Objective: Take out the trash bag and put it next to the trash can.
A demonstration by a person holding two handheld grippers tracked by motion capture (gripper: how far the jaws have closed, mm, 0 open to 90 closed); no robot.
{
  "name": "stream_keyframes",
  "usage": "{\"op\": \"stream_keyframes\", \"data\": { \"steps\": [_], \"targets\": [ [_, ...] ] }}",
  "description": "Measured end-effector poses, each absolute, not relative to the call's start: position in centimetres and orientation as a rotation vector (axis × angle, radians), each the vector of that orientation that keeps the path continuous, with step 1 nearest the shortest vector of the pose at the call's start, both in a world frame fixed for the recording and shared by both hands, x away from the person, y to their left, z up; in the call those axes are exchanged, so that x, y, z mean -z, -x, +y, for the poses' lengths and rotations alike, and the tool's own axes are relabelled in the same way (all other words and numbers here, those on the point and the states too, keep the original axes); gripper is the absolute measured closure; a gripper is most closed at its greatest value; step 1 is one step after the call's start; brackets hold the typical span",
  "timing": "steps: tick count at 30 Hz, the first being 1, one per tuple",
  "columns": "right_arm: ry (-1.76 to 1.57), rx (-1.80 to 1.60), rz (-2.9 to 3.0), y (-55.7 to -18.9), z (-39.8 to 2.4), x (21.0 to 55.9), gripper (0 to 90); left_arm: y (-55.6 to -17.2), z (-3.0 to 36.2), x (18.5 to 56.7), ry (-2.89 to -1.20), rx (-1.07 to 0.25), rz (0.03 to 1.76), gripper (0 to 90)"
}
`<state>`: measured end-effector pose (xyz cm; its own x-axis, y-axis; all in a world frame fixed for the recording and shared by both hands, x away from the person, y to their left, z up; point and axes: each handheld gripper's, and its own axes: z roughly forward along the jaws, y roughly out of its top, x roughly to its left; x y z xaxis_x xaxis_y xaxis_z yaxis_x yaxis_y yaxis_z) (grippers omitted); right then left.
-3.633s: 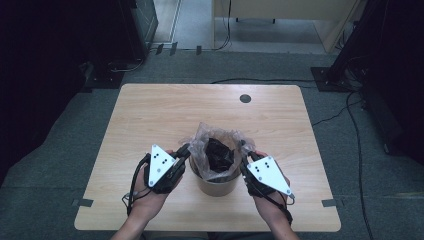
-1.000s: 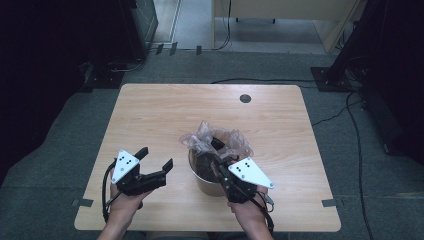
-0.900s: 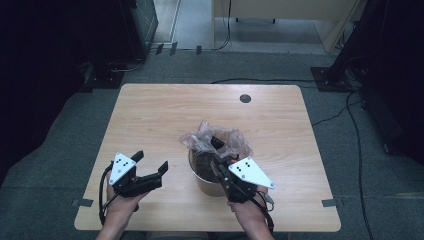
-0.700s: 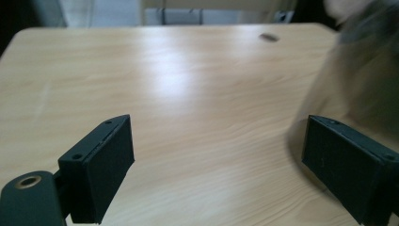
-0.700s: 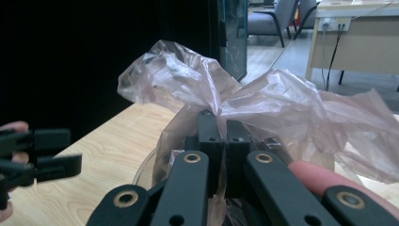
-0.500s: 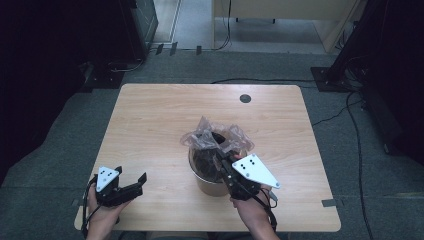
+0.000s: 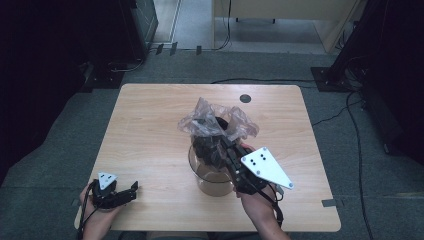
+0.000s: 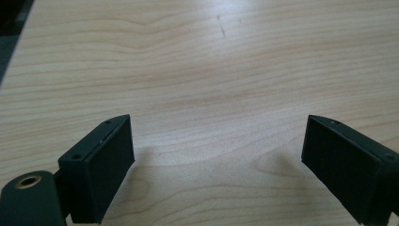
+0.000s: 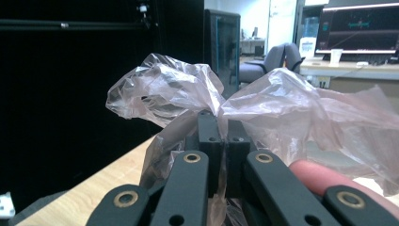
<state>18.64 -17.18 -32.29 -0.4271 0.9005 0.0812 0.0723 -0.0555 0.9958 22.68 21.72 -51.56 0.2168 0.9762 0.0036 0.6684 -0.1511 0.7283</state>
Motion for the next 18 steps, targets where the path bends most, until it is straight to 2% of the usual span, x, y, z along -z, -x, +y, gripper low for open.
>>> {"op": "stream_keyframes", "data": {
  "steps": [12, 18],
  "targets": [
    [-0.968, -1.55, 1.432, -19.7, -19.4, 28.5, 90.0, -22.9, 21.8, 51.9, -1.888, -0.66, 1.515, 9.6],
    [-0.972, -1.498, 1.365, -21.1, -21.6, 27.9, 90.0, -23.0, 22.0, 51.9, -1.886, -0.663, 1.523, 9.7]
  ]
}}
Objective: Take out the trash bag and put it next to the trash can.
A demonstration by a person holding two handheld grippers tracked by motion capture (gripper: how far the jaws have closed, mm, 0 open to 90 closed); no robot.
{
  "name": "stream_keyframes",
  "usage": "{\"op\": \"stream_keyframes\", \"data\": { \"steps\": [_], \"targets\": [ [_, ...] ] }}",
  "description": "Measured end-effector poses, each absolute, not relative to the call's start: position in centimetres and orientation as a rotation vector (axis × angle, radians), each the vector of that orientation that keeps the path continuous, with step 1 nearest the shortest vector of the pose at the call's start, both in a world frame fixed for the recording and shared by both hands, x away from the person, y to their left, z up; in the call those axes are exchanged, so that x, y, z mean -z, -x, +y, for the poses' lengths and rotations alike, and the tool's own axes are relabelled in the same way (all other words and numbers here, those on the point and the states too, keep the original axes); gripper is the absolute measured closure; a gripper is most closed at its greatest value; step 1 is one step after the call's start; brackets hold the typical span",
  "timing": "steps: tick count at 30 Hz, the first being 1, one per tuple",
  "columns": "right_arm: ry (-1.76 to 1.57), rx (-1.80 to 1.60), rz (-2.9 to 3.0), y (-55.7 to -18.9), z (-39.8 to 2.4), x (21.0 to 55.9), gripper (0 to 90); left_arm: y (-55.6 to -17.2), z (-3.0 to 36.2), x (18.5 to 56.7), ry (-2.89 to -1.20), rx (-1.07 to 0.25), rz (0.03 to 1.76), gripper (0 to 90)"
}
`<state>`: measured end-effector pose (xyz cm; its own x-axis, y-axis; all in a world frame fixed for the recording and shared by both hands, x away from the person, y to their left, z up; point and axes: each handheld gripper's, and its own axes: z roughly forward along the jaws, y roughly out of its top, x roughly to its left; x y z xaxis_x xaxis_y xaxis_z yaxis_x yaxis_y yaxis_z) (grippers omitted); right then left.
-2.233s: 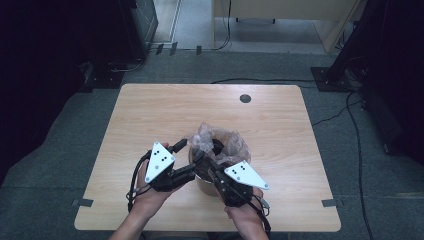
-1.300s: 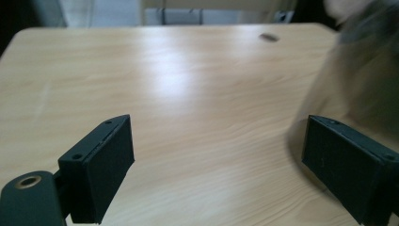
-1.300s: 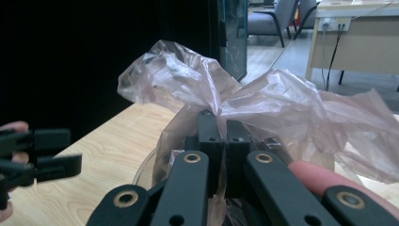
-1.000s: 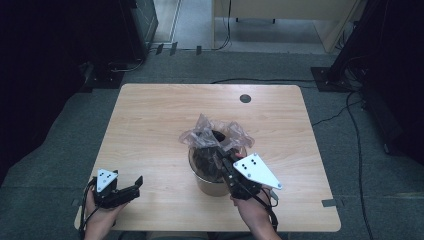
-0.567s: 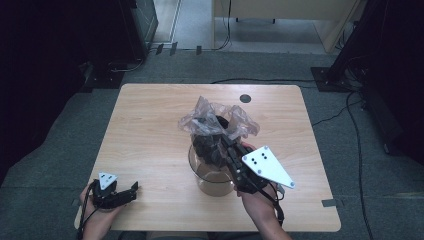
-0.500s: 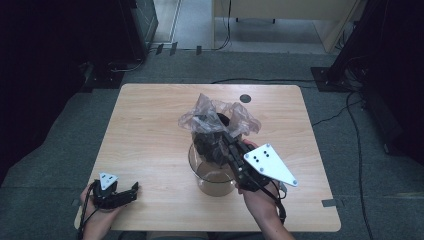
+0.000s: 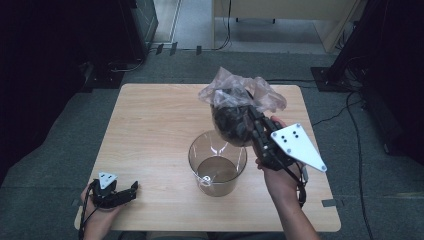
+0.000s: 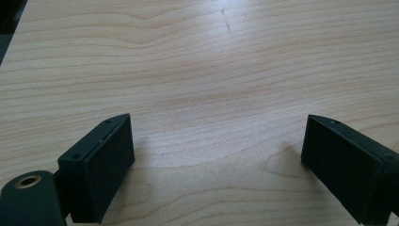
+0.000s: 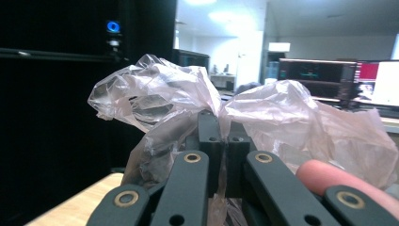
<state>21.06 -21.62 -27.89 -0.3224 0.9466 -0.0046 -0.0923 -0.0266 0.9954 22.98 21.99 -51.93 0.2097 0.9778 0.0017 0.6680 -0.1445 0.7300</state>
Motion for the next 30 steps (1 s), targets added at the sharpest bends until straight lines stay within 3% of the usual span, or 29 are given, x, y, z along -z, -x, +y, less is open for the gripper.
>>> {"op": "stream_keyframes", "data": {
  "steps": [10, 15, 26, 28, 30],
  "targets": [
    [-1.031, -1.38, 1.439, -25.9, -25.7, 32.5, 90.0, -23.1, 22.2, 51.9, -1.869, -0.673, 1.547, 9.7],
    [-1.078, -1.364, 1.535, -30.1, -27.1, 38.5, 89.8, -23.1, 22.3, 51.9, -1.861, -0.676, 1.556, 9.7],
    [-1.03, -1.56, 1.662, -33.3, -25.1, 43.5, 89.7, -23.1, 22.4, 51.9, -1.856, -0.672, 1.56, 9.7],
    [-1.048, -1.549, 1.7, -33.4, -25.4, 44.5, 87.8, -23.1, 22.4, 51.9, -1.859, -0.675, 1.558, 9.7],
    [-1.053, -1.597, 1.735, -33.3, -26.0, 45.3, 79.1, -23.1, 22.4, 51.9, -1.86, -0.676, 1.558, 9.7]
  ]
}}
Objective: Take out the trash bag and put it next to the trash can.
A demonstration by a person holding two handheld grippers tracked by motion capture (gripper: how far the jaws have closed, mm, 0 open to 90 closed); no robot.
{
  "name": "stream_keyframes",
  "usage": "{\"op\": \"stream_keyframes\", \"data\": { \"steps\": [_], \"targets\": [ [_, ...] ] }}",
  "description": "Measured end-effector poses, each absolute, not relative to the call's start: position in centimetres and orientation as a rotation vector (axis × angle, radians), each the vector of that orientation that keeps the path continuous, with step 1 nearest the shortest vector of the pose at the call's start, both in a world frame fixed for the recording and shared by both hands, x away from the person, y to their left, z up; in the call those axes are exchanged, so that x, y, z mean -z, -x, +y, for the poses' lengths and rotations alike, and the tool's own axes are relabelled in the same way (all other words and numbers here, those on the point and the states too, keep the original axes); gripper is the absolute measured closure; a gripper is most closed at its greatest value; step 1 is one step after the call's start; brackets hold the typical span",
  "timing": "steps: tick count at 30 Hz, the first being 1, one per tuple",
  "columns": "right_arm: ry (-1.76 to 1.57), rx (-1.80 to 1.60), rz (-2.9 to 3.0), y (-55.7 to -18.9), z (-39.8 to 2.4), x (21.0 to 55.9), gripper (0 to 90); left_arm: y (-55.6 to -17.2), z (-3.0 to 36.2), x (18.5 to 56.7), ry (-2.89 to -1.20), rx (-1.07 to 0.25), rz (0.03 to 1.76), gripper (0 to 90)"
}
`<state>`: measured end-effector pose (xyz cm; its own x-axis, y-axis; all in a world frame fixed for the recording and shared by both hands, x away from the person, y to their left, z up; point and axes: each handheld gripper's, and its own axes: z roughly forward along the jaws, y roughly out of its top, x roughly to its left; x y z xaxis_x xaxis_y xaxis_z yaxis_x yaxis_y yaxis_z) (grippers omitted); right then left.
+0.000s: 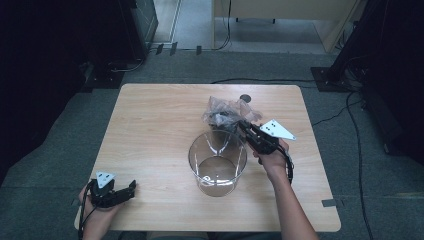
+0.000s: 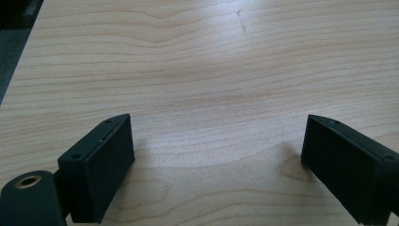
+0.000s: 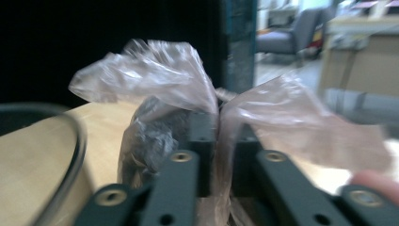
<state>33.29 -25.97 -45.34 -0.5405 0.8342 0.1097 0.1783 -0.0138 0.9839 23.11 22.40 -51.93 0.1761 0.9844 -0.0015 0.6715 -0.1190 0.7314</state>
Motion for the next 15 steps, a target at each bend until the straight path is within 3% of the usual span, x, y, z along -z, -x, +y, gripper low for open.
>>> {"op": "stream_keyframes", "data": {
  "steps": [7, 15],
  "targets": [
    [-1.118, -1.622, 1.814, -32.2, -27.5, 47.2, 51.1, -23.2, 22.4, 51.9, -1.859, -0.677, 1.561, 9.7],
    [-1.111, -1.537, 1.853, -30.7, -28.6, 47.5, 29.5, -23.2, 22.4, 51.9, -1.858, -0.677, 1.561, 9.7]
  ]
}}
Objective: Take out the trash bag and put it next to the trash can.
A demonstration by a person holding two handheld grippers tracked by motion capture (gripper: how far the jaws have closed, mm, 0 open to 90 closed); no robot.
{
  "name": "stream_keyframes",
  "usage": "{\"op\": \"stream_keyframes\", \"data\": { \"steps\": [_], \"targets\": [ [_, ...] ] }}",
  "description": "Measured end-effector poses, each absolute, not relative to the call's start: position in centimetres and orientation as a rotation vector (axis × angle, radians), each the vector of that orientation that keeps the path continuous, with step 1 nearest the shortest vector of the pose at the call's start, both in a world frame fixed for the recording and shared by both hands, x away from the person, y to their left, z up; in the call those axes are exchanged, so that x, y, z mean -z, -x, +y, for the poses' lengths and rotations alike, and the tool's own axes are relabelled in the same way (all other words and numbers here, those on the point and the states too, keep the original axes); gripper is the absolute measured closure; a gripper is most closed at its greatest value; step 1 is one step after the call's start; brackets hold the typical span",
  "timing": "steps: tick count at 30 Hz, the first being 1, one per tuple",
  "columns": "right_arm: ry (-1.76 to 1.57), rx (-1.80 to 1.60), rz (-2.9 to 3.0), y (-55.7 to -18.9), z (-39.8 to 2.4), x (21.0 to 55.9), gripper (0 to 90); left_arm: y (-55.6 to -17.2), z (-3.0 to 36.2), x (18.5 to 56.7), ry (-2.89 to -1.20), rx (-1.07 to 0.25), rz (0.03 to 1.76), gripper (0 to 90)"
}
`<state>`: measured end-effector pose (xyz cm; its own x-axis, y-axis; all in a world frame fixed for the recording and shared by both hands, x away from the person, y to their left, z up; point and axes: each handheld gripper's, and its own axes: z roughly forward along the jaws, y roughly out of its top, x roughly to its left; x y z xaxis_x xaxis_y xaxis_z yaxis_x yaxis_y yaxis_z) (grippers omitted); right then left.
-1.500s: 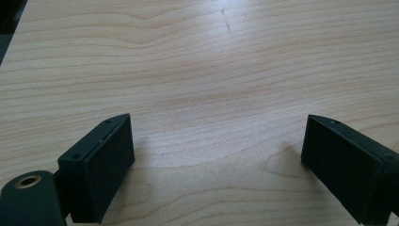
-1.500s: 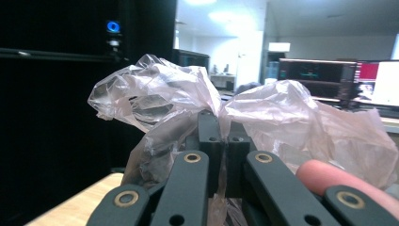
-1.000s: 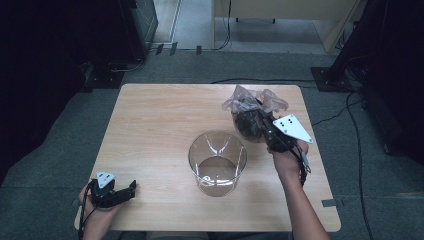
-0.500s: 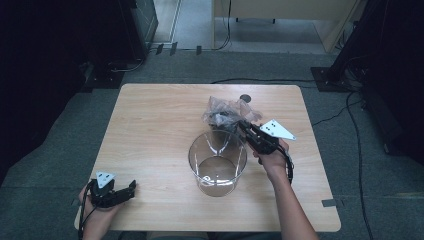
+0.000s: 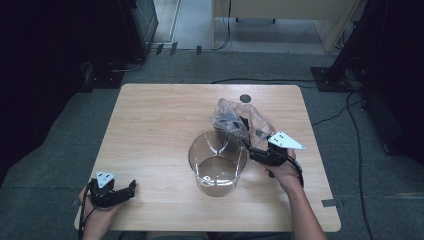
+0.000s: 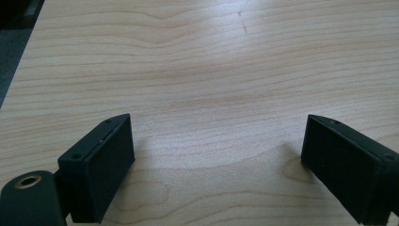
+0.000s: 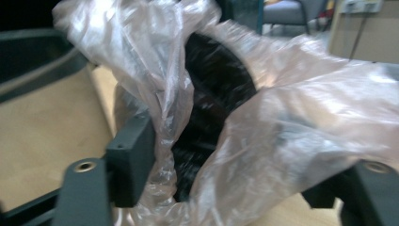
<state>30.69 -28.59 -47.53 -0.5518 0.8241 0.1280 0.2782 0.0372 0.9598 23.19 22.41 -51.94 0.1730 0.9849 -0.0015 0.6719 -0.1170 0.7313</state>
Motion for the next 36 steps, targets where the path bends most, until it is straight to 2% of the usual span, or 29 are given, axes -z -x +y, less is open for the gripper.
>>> {"op": "stream_keyframes", "data": {
  "steps": [14, 36],
  "targets": [
    [-1.096, -1.484, 2.038, -29.1, -29.5, 47.6, 0.4, -23.2, 22.4, 51.9, -1.859, -0.679, 1.562, 9.7],
    [-1.218, -1.284, 2.246, -26.7, -31.2, 50.2, 0.0, -23.2, 22.4, 51.9, -1.858, -0.679, 1.564, 9.9]
  ]
}}
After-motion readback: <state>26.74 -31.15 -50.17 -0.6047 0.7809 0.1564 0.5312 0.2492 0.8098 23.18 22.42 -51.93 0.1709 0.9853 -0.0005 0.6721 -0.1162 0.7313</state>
